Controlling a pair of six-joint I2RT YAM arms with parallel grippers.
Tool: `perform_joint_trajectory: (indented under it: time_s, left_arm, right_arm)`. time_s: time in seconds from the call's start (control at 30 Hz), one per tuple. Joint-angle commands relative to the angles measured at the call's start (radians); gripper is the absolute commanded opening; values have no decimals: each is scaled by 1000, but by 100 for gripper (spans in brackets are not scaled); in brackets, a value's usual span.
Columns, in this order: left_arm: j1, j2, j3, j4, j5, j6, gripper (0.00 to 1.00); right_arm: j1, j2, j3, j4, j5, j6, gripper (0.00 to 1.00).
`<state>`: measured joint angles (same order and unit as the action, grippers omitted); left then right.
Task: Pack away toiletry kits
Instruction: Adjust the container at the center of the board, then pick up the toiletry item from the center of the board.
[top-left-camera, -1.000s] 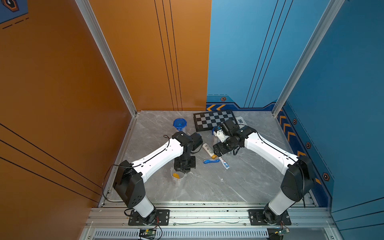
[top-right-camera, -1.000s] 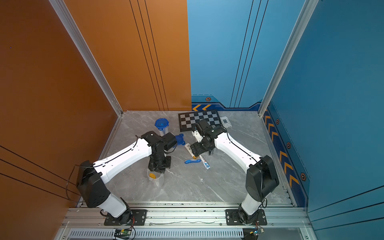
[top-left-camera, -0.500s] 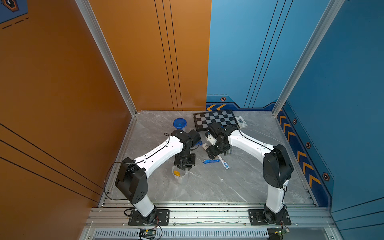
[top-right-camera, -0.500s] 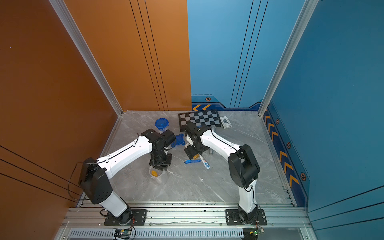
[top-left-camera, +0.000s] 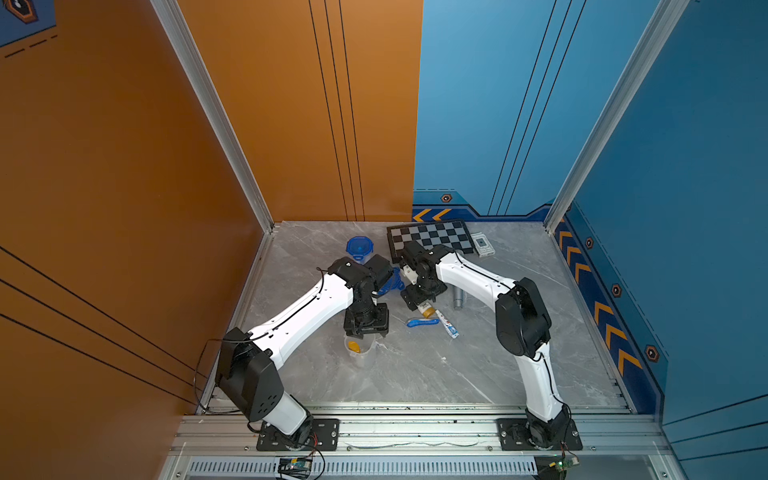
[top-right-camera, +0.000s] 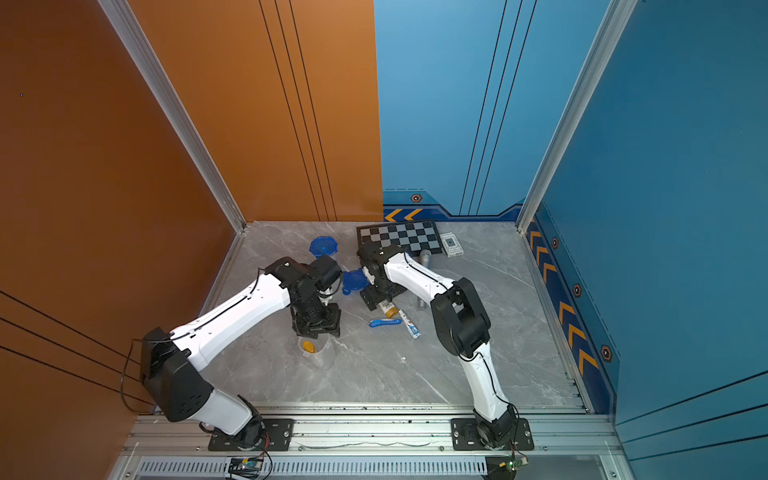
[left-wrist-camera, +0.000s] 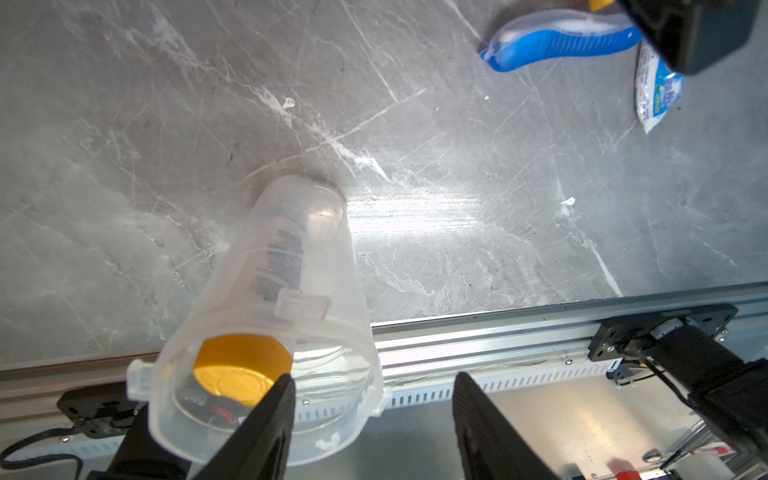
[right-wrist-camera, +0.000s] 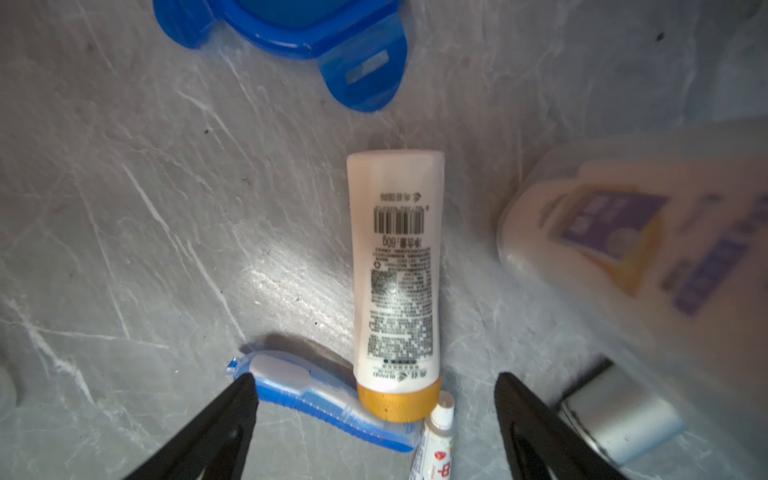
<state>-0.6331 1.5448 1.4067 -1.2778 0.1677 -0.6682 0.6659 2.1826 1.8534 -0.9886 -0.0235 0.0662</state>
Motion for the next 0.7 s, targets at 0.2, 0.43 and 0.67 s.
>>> perform_joint_trajectory:
  time_s: [0.2,0.43,0.67]
  left_arm:
    - [28,-86,10,2,29,-35,72]
    - [62,-131,57,6,40,-39,76]
    - [108,-211,45,28,59,-61,77]
  right_arm:
    - [2,65,42,-42,-6,-19,89]
    - [3,105,41,-33,-21,-20,87]
    - [5,125,25,3,-60,-16,80]
